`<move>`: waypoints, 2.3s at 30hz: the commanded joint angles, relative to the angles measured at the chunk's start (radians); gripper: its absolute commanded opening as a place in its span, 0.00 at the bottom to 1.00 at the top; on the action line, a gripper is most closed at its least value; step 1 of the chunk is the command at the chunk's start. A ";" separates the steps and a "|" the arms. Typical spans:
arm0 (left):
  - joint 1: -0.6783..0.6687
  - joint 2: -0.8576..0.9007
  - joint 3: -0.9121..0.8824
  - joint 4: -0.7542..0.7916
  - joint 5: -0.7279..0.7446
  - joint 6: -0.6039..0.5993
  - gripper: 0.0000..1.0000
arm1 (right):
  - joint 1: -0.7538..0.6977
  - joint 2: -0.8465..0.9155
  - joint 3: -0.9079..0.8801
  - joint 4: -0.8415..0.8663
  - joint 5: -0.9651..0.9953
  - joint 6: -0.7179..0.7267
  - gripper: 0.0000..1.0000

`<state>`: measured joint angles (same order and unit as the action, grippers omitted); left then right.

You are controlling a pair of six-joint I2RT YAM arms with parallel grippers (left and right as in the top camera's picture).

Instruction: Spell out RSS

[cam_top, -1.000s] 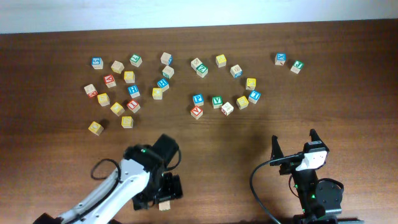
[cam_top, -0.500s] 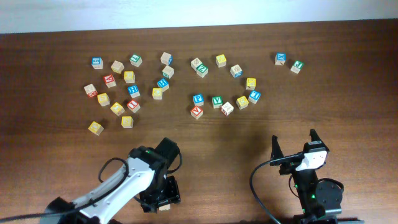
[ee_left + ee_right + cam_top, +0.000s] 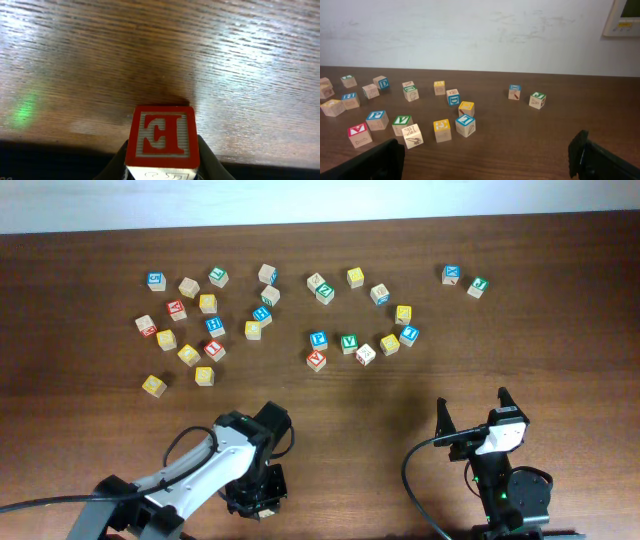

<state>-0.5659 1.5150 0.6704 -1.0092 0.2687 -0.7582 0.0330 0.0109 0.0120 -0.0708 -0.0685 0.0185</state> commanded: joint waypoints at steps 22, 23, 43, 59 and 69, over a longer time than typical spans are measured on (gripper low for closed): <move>0.392 0.422 0.311 0.310 0.781 -0.205 0.20 | -0.006 -0.007 -0.006 -0.004 0.002 -0.004 0.98; 0.426 0.422 0.304 0.310 0.779 -0.214 0.21 | -0.006 -0.007 -0.006 -0.004 0.002 -0.004 0.98; 0.463 0.023 0.349 0.203 0.449 -0.099 0.66 | -0.006 -0.007 -0.006 -0.004 0.002 -0.004 0.98; -0.305 0.253 0.346 0.307 -0.990 -0.581 0.82 | -0.006 -0.007 -0.006 -0.004 0.002 -0.004 0.98; -0.233 0.325 0.346 0.412 -0.965 -0.580 0.59 | -0.006 -0.007 -0.006 -0.004 0.002 -0.004 0.98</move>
<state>-0.8017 1.8294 1.0119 -0.6048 -0.6880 -1.3293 0.0330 0.0101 0.0120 -0.0708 -0.0681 0.0185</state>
